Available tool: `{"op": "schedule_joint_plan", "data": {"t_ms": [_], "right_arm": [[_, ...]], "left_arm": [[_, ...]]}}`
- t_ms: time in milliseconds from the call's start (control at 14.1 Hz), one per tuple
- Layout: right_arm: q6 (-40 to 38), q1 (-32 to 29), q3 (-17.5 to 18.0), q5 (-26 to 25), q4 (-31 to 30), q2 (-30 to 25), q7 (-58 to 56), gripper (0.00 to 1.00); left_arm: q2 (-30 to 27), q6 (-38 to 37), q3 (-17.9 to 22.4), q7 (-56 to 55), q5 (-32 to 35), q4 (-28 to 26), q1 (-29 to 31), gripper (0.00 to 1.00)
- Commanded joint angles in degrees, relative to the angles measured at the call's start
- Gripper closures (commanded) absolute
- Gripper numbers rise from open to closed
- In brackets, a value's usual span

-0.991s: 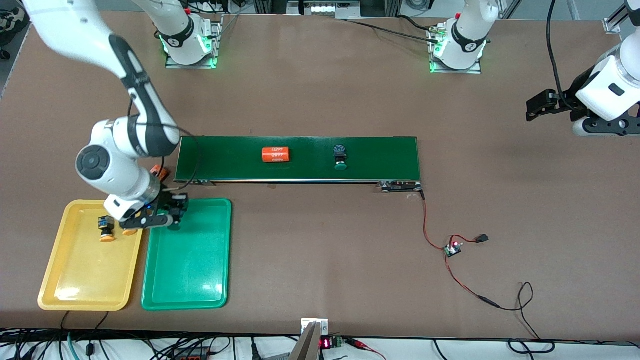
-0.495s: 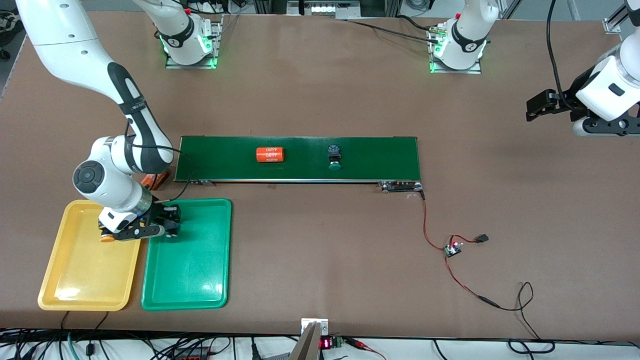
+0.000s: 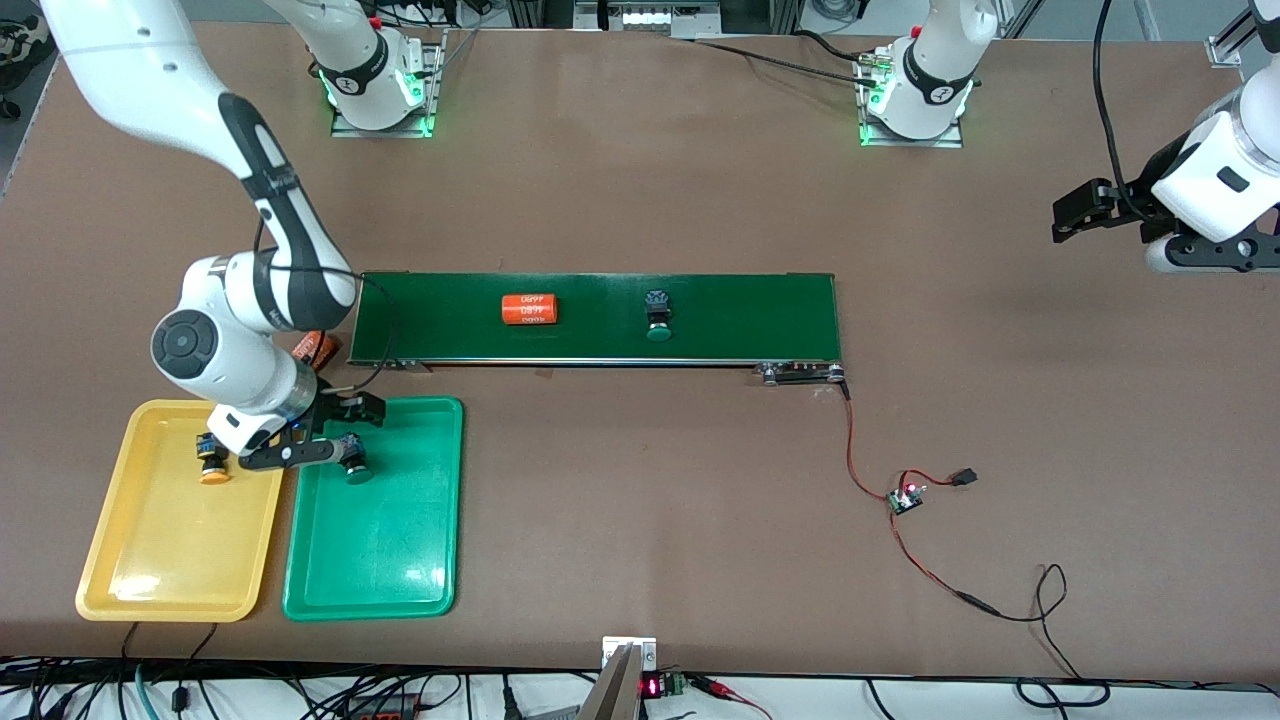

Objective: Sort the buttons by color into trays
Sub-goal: 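Put a green button from the belt into the green tray, right gripper, then grasp the second green button on the belt with the right gripper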

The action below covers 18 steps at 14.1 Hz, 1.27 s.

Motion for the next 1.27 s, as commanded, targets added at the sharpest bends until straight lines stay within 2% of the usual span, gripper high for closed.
{"op": "schedule_joint_plan", "data": {"t_ms": [0,212,354,425,708,920,991,1203], "right_arm": [[-0.61,1.1,3.97,0.43,-10.43,-9.87,8.91,0.0],[-0.87,1.37,11.61,0.34,-16.87,-15.86,21.73,0.0],[-0.96,3.2,16.1,-0.01,-16.97,-16.4,31.14,0.0],[-0.53,4.69,17.17,-0.53,-16.79,-16.4,34.75,0.0],[0.71,10.4,17.18,-1.85,-16.62,-15.7,41.27,0.0],[0.8,13.75,17.26,-9.66,-15.66,-12.9,52.59,0.0],[1.32,14.54,17.26,-10.81,-14.95,-11.93,55.33,0.0],[3.0,14.73,17.18,-10.91,-13.11,-10.0,56.58,0.0]], "left_arm": [[-0.28,-1.01,-0.14,0.92,1.36,0.65,0.09,0.0],[-0.28,-0.93,-0.14,0.92,1.36,0.65,0.09,0.0],[-0.28,-0.93,-0.23,0.92,1.36,0.65,0.09,0.0],[-0.28,-1.01,-0.15,0.84,1.36,0.65,0.09,0.0],[-0.28,-1.01,-0.14,0.84,1.36,0.65,0.09,0.0],[-0.28,-0.93,-0.14,0.84,1.36,0.65,0.09,0.0],[-0.28,-0.93,-0.14,0.84,1.36,0.65,0.09,0.0],[-0.28,-0.93,-0.14,0.84,1.36,0.74,0.09,0.0]]}}
